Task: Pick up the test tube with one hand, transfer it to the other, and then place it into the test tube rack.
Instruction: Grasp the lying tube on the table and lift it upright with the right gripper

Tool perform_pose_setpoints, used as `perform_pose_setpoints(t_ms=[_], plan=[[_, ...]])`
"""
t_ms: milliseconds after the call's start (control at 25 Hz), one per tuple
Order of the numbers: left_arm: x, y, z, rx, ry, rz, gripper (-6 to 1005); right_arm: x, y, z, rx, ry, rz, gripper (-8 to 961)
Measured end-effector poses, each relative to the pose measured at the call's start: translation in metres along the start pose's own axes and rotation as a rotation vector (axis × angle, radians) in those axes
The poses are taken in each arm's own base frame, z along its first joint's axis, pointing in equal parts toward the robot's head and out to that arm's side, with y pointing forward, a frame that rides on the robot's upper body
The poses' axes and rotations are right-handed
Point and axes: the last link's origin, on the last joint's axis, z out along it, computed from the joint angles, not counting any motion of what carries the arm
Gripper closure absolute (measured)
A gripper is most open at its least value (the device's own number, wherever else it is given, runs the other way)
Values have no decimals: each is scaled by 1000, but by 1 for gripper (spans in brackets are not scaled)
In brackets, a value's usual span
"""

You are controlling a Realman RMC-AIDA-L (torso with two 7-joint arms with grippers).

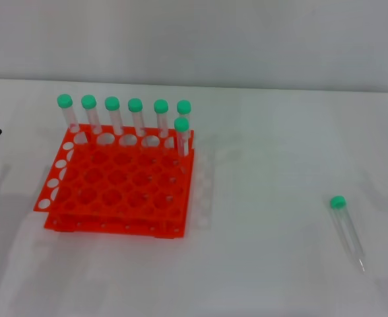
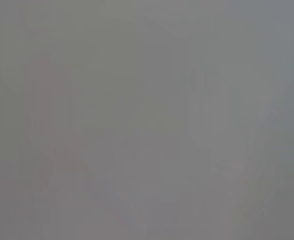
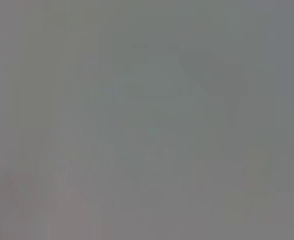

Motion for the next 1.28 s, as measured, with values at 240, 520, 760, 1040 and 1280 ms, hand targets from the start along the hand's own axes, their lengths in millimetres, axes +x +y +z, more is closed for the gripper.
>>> perform_pose_setpoints(t_ms=[240,520,760,1040,1280], plan=[[0,0,-1,1,-1,-11,106,1,0,0,-1,6,-8,91],[0,0,-2,1,-3,-10,107,2,3,0,-27,18,-3,96],[3,-3,-2,-1,5,2,107,1,8,7,-104,37,40,96],[4,-5,0,0,9,30,106,-26,-13,46,-198,109,142,97],[4,-4,1,-11,4,31,106,-56,-17,77,-293,200,166,97]])
